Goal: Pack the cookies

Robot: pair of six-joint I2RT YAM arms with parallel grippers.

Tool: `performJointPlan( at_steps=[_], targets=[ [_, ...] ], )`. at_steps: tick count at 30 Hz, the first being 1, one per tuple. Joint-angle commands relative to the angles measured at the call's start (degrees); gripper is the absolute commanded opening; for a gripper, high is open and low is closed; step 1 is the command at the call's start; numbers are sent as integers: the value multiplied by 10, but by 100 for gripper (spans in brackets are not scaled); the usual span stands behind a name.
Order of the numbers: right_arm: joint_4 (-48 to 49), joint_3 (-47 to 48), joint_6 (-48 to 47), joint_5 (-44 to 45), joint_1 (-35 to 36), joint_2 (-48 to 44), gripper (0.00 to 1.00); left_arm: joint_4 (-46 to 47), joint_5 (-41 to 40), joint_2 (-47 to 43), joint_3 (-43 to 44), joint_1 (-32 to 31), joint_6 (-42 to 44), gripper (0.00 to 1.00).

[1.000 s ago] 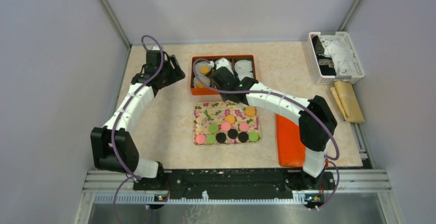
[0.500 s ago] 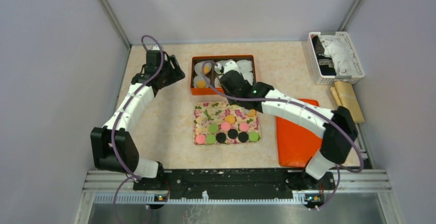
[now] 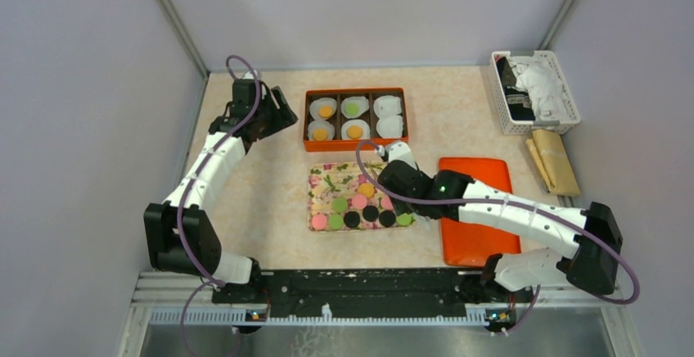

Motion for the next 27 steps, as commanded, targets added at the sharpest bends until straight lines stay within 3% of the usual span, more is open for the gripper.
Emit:
performJointPlan(
  at_steps=[1, 13, 27],
  targets=[
    [-48, -28, 76, 5, 4, -50, 44, 9, 12, -5, 25, -6, -8, 72],
    [-49, -88, 126, 26, 4, -54, 46, 10, 15, -11, 22, -13, -10, 72],
    [10, -68, 113, 41, 2, 8, 46, 12, 7, -14, 15, -13, -6, 72]
  ],
)
